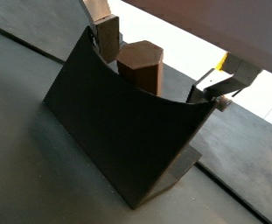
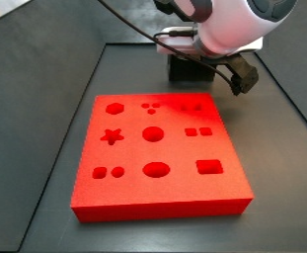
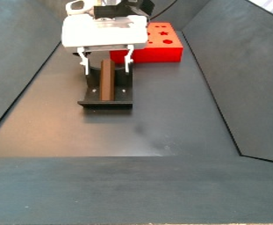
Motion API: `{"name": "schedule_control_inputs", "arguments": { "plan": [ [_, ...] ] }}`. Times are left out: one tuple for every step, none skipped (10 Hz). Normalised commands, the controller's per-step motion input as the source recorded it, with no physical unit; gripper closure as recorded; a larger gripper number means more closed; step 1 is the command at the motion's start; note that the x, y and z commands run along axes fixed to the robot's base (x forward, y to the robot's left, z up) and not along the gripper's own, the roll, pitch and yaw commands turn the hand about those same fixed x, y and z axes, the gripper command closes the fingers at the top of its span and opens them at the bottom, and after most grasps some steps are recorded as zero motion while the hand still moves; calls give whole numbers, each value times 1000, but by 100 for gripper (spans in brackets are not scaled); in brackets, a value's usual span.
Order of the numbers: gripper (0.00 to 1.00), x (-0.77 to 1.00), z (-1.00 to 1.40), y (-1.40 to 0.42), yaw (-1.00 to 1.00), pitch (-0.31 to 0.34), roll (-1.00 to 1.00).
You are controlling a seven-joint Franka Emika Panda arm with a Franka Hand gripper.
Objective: Pick up the hexagon object. Move up. Place the hexagon object on the fixture. Regrasp the hexagon object. Move to above the board. Insert the hexagon object.
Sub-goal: Regrasp the hexagon object, then move to above the board.
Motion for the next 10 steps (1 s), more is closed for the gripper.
{"name": "schedule_control_inputs", "arguments": {
  "plan": [
    [0, 16, -176, -9, 21, 35, 50],
    [0, 16, -175, -9, 24, 35, 50],
    [0, 16, -175, -9, 28, 35, 50],
    [100, 0, 0, 0, 0, 0, 0],
    [100, 369, 1000, -156, -76, -262, -5],
    [100, 362, 1000, -155, -92, -242, -4],
    [100, 344, 1000, -147, -131, -199, 11],
    [100, 320, 1000, -137, -194, -98, 37],
    [100, 316, 1000, -134, -206, -57, 44],
    [100, 307, 1000, -128, -197, 33, 52]
  ]
}}
